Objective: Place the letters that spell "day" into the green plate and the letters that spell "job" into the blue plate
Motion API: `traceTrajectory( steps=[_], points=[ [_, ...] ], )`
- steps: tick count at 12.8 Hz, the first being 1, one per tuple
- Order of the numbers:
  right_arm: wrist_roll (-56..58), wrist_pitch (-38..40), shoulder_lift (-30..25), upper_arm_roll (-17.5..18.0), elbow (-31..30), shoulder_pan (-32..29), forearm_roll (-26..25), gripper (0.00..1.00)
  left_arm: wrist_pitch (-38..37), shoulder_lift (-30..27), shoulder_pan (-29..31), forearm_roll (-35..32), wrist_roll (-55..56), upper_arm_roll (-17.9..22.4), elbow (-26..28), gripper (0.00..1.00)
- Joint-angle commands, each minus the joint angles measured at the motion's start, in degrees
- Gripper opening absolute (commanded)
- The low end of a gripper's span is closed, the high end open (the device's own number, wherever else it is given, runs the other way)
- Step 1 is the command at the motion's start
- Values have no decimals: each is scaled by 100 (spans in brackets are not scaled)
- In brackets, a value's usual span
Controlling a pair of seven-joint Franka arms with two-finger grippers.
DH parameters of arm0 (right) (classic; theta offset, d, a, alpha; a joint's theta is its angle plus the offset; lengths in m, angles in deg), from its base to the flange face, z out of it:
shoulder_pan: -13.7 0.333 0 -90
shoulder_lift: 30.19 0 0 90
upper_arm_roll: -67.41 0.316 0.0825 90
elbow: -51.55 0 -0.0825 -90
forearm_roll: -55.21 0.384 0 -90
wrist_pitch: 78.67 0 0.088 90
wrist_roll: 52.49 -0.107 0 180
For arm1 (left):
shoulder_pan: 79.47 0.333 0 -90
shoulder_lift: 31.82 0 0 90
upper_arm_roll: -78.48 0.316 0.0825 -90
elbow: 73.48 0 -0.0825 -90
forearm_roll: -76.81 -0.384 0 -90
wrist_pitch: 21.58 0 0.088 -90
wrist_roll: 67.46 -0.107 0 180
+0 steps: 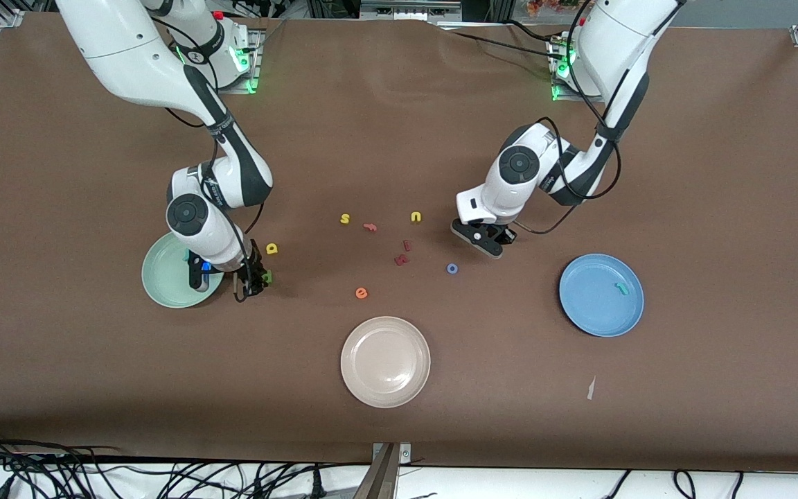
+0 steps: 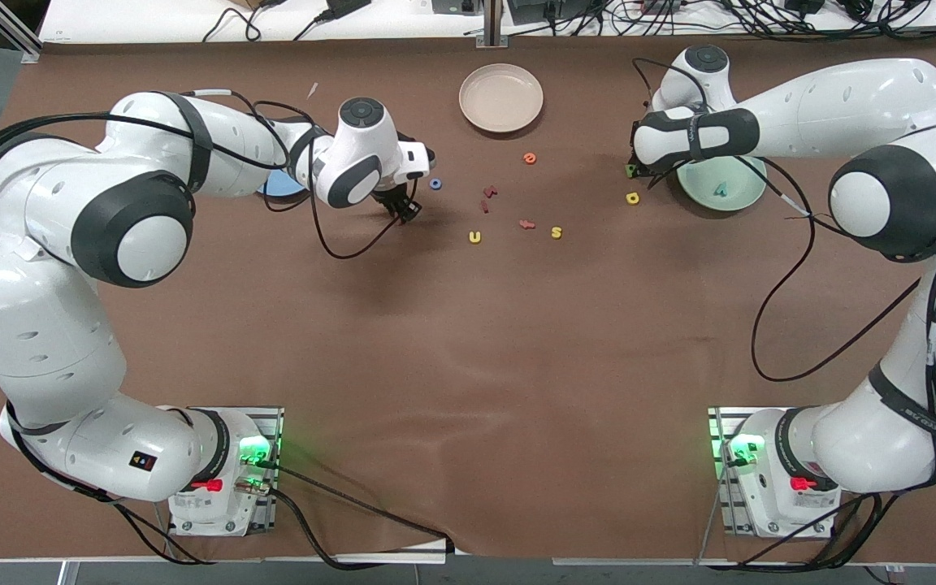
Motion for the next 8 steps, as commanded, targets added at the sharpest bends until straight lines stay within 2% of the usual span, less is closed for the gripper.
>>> traceTrajectory(
  steps=[1,3,6,7,8],
  points=[
    [-78,-15,83,-45,42,52,-10,0,-721,-174,380,-189,-598,-32,-454,0],
    [-70,64,-4,-71,50,52,-10,0,-1336,-200,819,-136,-1458,-50,-911,0],
    [-26,415,-363,-351,77,52,-150,0,-2084,-244,1478,-127,-2873,-50,-1492,0],
    [-17,633,-522,-457,86,52,-159,0,-2191,-236,1627,-127,-3095,-41,-1581,1],
    [-8,879,-636,-571,120,52,-168,0,-2192,-227,1751,-188,-3202,-24,-1590,7]
  ],
)
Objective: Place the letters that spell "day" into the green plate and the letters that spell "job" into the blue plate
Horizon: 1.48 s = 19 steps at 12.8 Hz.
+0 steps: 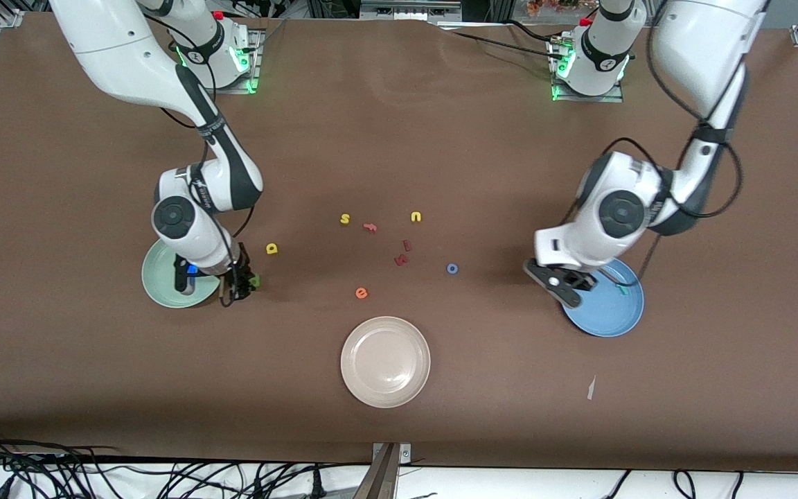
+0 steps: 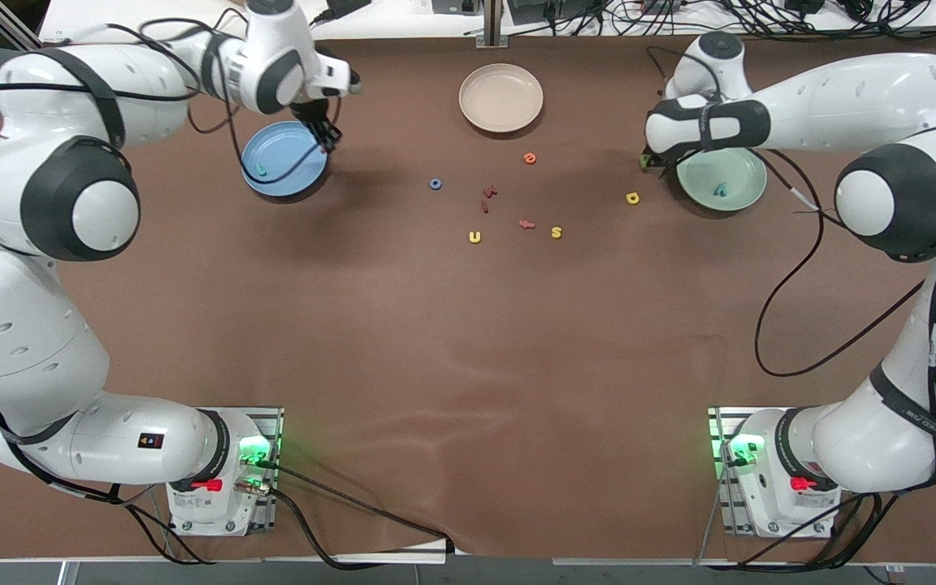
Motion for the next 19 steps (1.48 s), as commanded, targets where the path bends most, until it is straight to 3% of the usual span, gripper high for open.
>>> traceTrajectory(
  steps=[1,2,3,4,5,6,7,8,13,19],
  points=[
    [1,725,-460,-333,2,44,-134,0,-172,50,332,-186,-519,-40,-137,16],
    [10,927,-487,-422,-6,35,-187,0,-163,233,438,-177,-704,-40,-312,31],
    [27,973,-487,-553,-76,35,-213,0,-163,331,439,-133,-654,-31,-453,61],
    [132,973,-470,-641,-172,35,-214,0,-181,401,517,-98,-731,-22,-550,100],
    [289,973,-461,-694,-286,27,-205,0,-190,393,597,-63,-663,-57,-551,100],
    [300,965,-452,-695,-374,26,-205,21,-190,402,554,251,-505,-66,-568,100],
    [291,965,-426,-695,-393,35,-222,82,-190,463,536,706,-269,-57,-629,100],
    [274,982,-425,-695,-393,35,-231,98,-190,629,475,946,-5,-66,-795,100],
    [160,1518,-689,-634,-366,236,-188,99,-190,762,-306,1018,2674,-66,-972,100],
    [-324,939,-584,-291,-402,554,120,99,-172,1052,-1238,1018,5136,-66,-1271,100]
  ],
)
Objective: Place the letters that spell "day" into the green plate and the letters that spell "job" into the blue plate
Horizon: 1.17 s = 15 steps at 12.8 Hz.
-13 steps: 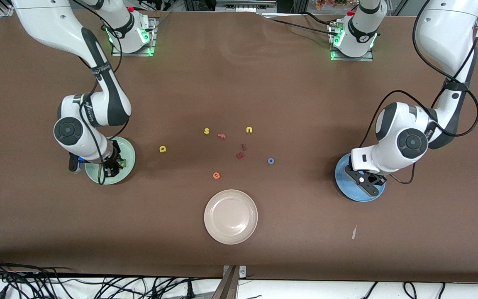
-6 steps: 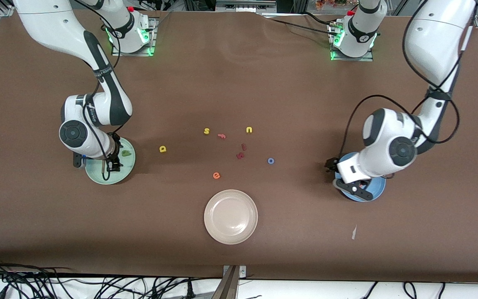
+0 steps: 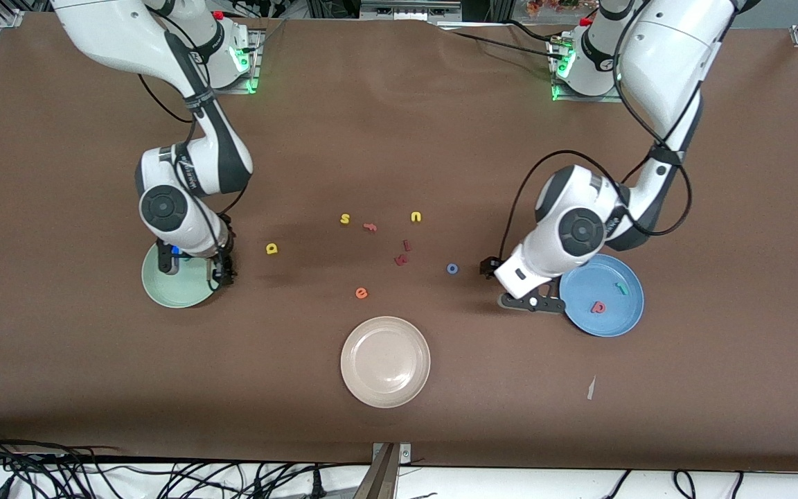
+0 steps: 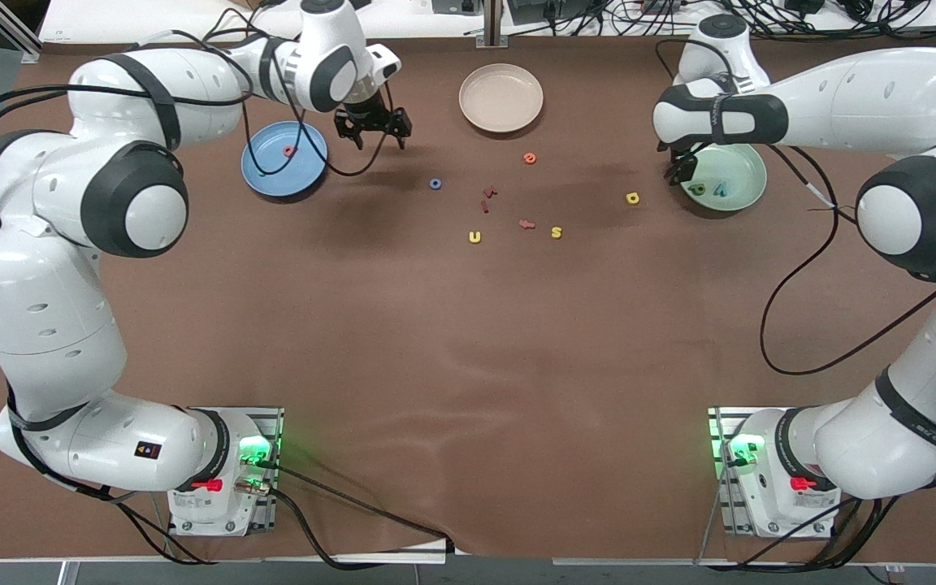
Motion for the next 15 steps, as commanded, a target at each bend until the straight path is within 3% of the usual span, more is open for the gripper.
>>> traceTrajectory(
  steps=[1,4,7,10,14,15],
  points=[
    [-40,-234,98,17,-82,18,143,99,-70,323,-324,120,731,67,-388,97],
    [-49,-743,274,17,-292,97,196,99,-17,630,-781,59,1478,102,-651,98],
    [-57,-868,274,44,-408,211,354,99,149,737,-826,32,1533,111,-688,97],
    [-127,-841,257,44,-425,290,425,99,342,1027,-861,41,1577,102,-697,89],
    [-136,-920,318,44,-425,396,512,98,387,1080,-1028,32,1902,128,-697,87],
    [-136,-946,370,44,-425,422,521,92,396,1080,-1028,23,1902,137,-697,83]
  ],
)
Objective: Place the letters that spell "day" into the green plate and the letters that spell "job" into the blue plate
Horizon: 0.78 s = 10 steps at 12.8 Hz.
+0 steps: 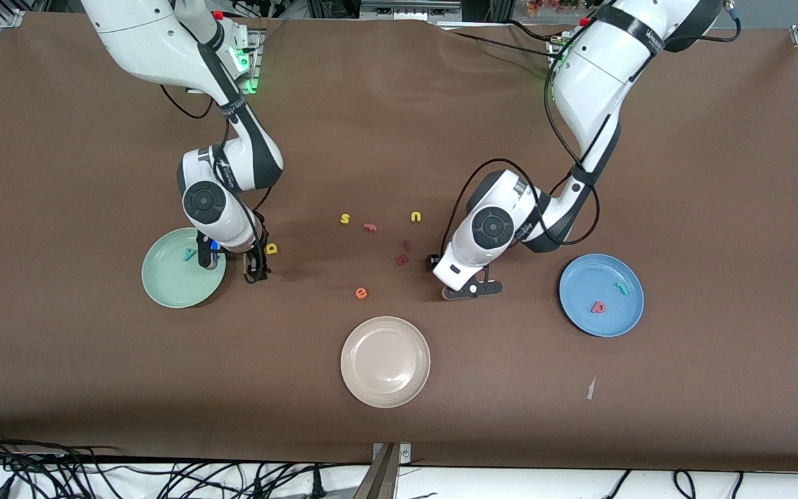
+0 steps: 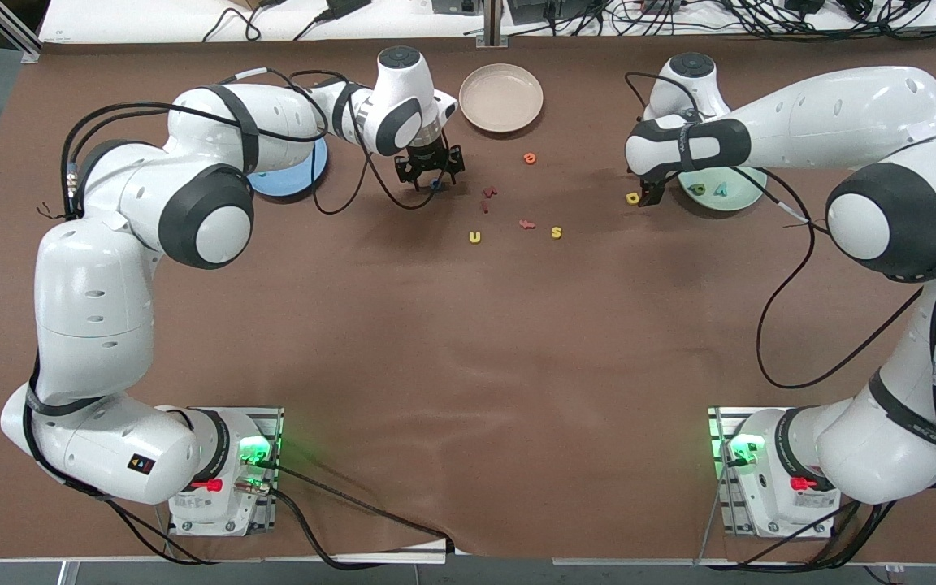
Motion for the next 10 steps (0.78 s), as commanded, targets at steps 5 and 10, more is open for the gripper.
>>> traceTrajectory(
  steps=[5,10],
  points=[
    [-214,-264,47,-13,-215,76,94,55,-33,137,-139,-398,195,86,-168,63],
    [-663,-317,11,-13,-215,111,59,0,-33,137,-140,-398,195,86,-168,43]
  ],
)
